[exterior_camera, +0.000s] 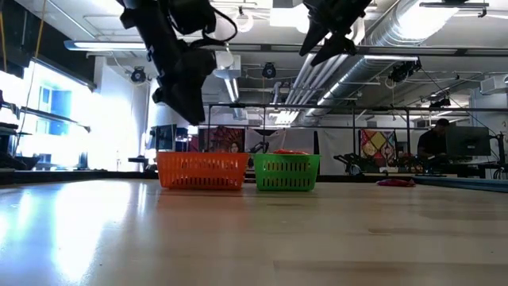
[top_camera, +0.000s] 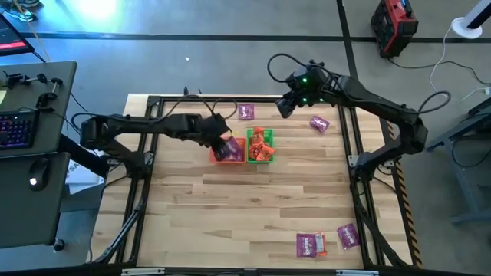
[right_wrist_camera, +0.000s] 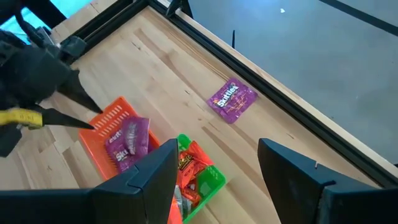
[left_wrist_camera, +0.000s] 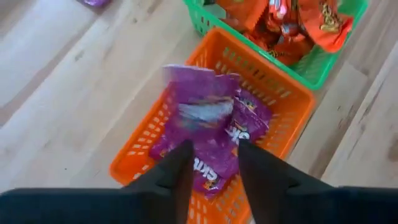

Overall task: Sort candy by brand, put in halloween buckets
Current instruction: Put the violet candy into the orange bin

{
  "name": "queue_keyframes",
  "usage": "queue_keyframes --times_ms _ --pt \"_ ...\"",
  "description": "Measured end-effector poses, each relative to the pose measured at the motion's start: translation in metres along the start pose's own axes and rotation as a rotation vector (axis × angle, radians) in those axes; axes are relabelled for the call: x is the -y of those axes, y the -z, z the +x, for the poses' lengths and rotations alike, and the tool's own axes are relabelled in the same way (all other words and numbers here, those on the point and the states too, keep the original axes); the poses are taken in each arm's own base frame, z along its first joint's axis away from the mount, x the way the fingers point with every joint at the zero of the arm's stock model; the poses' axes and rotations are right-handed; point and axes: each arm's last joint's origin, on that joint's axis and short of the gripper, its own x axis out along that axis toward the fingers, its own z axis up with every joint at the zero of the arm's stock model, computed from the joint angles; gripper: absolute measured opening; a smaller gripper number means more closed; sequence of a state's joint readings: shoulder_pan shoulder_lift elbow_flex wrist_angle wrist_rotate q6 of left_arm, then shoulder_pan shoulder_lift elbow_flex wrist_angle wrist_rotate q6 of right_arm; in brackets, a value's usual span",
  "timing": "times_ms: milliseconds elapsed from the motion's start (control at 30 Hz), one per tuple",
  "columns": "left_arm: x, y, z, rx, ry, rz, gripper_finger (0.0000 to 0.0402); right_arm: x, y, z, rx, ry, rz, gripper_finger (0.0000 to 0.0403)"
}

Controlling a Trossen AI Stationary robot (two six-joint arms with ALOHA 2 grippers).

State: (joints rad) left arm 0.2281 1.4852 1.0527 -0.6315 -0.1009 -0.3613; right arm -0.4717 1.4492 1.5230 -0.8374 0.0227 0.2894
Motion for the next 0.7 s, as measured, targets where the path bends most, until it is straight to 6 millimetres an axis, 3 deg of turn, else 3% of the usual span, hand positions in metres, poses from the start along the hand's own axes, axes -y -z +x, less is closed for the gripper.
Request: queue_keyframes --times_ms 200,367,533,700 --pt "-0.022 -0.023 -0.024 0.108 0.013 -0.059 0.0186 0.001 0.001 -0.003 -0.009 0.006 0.047 0.0216" --pt "-0.042 -0.061 -0.031 0.192 0.02 -0.039 0.0201 0.001 0.002 -0.003 -0.016 0.009 0.094 0.0216" --pt "-0.077 -0.114 -0.006 0.141 -0.04 -0.115 0.0197 0.001 0.002 -0.003 -0.017 0.013 0.16 0.0216" --pt "-0.103 -0.14 0.042 -0.008 -0.04 -0.201 0.0195 0.001 0.003 -0.003 -0.025 0.018 0.207 0.0216"
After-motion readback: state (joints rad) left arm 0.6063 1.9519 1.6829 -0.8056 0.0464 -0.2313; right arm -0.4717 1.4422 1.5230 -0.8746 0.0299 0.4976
